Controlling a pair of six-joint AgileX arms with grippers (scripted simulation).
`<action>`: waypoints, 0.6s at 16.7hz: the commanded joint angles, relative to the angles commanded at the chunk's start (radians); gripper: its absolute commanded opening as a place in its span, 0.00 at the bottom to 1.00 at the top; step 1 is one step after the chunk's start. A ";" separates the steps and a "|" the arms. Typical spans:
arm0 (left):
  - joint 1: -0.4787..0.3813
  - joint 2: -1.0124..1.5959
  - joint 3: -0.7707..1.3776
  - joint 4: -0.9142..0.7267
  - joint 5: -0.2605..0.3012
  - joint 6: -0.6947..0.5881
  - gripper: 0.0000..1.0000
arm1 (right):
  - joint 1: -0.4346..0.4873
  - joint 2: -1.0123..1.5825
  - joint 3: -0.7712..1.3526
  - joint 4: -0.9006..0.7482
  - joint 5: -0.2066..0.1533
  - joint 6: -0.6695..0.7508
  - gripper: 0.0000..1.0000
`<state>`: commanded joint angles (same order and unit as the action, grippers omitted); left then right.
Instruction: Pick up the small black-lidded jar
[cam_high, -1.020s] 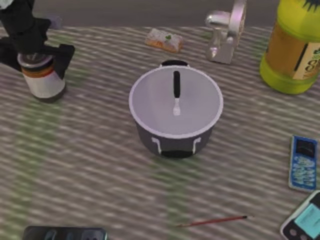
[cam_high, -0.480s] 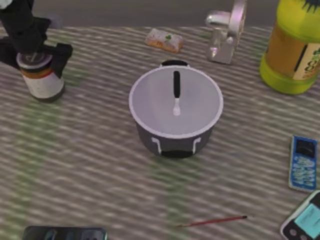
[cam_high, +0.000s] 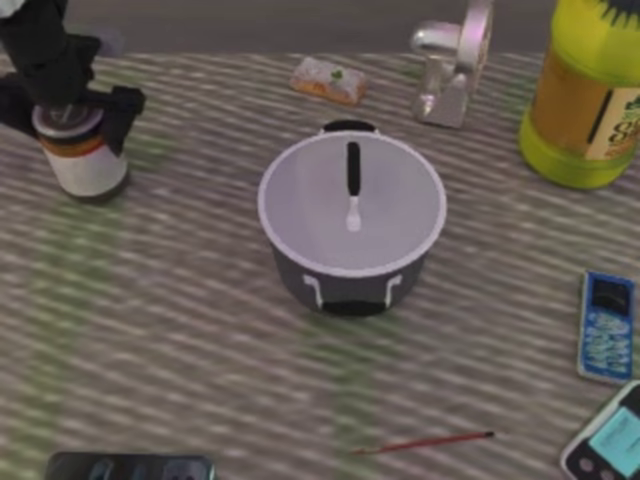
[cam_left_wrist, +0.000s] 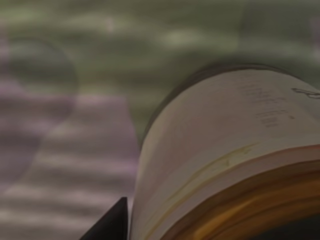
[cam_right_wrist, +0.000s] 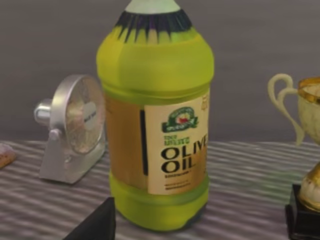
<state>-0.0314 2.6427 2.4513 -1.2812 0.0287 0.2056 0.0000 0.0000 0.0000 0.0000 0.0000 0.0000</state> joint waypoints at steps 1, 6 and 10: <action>0.000 0.000 0.000 0.000 0.000 0.000 0.00 | 0.000 0.000 0.000 0.000 0.000 0.000 1.00; -0.002 0.000 0.000 0.000 0.000 0.002 0.00 | 0.000 0.000 0.000 0.000 0.000 0.000 1.00; 0.002 -0.072 -0.073 0.003 -0.002 -0.001 0.00 | 0.000 0.000 0.000 0.000 0.000 0.000 1.00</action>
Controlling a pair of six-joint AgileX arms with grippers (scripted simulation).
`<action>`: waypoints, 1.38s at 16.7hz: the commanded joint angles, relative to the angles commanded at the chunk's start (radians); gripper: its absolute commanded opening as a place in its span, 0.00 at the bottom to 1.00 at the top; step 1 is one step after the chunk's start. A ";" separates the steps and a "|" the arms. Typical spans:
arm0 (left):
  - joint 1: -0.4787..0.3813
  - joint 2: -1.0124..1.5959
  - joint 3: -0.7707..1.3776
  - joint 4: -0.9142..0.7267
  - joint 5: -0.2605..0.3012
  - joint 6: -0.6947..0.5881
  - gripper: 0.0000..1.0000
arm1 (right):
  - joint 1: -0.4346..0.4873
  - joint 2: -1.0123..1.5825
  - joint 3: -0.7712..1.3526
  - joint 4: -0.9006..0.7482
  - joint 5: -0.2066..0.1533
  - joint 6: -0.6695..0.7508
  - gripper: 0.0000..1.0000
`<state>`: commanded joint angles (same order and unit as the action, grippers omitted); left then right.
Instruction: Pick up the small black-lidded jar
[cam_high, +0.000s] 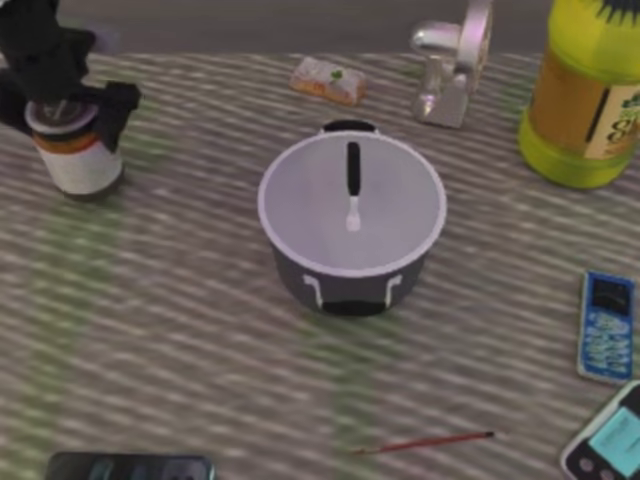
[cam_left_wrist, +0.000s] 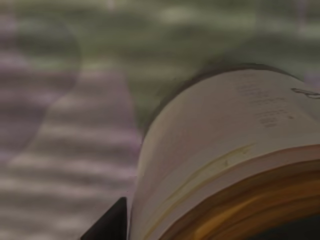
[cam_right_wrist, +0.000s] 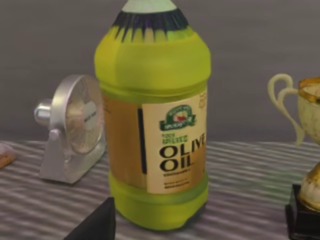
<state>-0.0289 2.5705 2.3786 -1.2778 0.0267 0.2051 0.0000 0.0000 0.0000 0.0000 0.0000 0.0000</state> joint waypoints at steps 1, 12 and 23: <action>0.001 -0.044 -0.045 0.001 -0.001 0.000 0.00 | 0.000 0.000 0.000 0.000 0.000 0.000 1.00; 0.017 -0.477 -0.487 0.006 -0.005 -0.002 0.00 | 0.000 0.000 0.000 0.000 0.000 0.000 1.00; -0.121 -0.445 -0.533 0.069 -0.028 -0.232 0.00 | 0.000 0.000 0.000 0.000 0.000 0.000 1.00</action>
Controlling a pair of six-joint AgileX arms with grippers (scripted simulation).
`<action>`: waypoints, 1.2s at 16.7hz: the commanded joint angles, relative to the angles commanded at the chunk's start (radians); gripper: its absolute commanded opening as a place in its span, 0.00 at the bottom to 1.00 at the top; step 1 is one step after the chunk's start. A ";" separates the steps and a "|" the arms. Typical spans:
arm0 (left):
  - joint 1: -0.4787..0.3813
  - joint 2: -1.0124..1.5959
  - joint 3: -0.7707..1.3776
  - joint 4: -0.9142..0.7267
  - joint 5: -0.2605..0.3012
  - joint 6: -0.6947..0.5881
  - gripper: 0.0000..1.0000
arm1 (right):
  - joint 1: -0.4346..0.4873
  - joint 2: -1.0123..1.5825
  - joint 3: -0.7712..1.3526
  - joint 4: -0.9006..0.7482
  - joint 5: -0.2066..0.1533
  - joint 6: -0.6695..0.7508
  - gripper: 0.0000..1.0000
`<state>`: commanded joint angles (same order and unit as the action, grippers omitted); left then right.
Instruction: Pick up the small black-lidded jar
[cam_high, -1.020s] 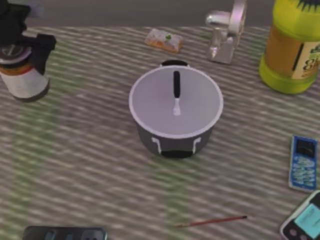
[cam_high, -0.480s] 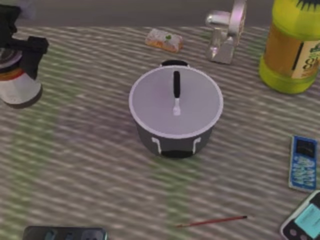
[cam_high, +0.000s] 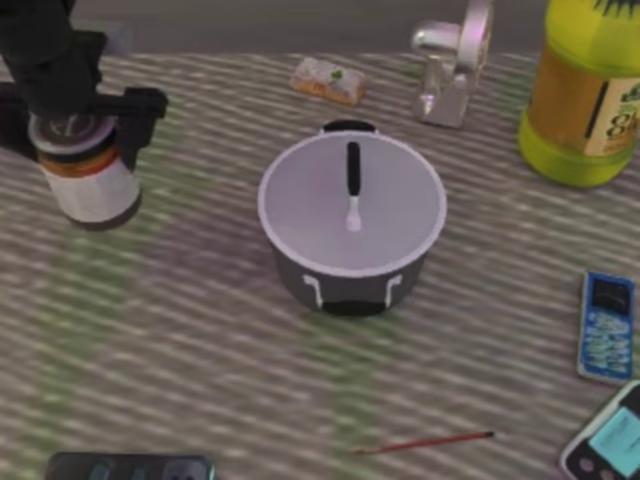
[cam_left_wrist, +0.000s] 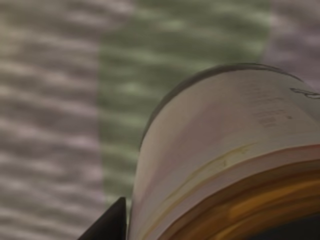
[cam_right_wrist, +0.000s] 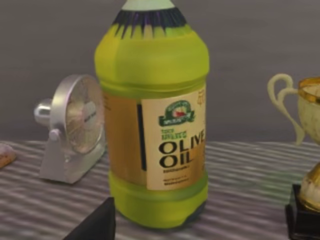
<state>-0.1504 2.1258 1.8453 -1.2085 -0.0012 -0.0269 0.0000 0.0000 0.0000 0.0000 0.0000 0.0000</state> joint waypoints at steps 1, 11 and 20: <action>-0.027 0.005 -0.010 0.013 -0.004 -0.047 0.00 | 0.000 0.000 0.000 0.000 0.000 0.000 1.00; -0.141 0.026 -0.056 0.068 -0.022 -0.255 0.00 | 0.000 0.000 0.000 0.000 0.000 0.000 1.00; -0.142 0.080 -0.181 0.242 -0.022 -0.254 0.00 | 0.000 0.000 0.000 0.000 0.000 0.000 1.00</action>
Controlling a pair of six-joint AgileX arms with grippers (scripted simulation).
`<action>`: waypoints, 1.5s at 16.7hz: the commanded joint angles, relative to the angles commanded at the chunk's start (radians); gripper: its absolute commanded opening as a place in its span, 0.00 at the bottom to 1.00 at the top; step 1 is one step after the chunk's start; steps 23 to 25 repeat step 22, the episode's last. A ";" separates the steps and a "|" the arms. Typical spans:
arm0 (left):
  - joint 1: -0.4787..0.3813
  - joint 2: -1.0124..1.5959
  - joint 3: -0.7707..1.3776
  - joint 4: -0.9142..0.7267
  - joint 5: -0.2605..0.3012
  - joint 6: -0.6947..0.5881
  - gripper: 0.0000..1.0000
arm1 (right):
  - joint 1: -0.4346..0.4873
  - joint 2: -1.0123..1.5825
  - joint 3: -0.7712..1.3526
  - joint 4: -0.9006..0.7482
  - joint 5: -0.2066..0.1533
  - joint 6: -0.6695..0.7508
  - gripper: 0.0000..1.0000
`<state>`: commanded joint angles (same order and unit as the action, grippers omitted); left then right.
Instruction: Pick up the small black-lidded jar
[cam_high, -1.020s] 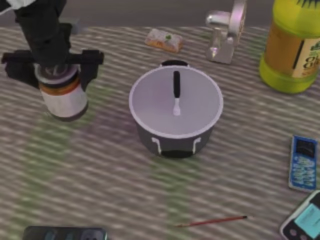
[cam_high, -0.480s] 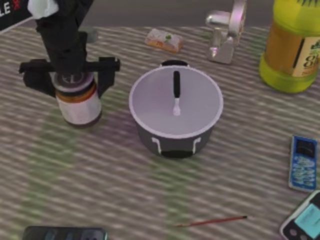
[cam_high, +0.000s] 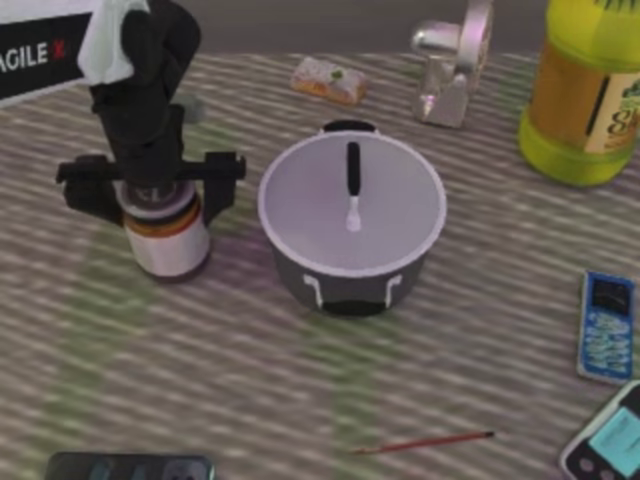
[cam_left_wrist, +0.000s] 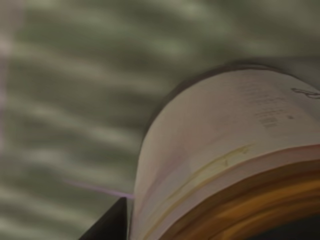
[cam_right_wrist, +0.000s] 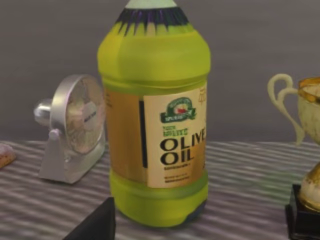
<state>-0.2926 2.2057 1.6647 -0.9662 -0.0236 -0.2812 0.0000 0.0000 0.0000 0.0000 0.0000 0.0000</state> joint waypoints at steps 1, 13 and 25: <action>0.000 0.000 0.000 0.000 0.000 0.000 0.00 | 0.000 0.000 0.000 0.000 0.000 0.000 1.00; 0.000 0.000 0.000 0.000 0.000 0.000 0.75 | 0.000 0.000 0.000 0.000 0.000 0.000 1.00; 0.000 0.000 0.000 0.000 0.000 0.000 1.00 | 0.000 0.000 0.000 0.000 0.000 0.000 1.00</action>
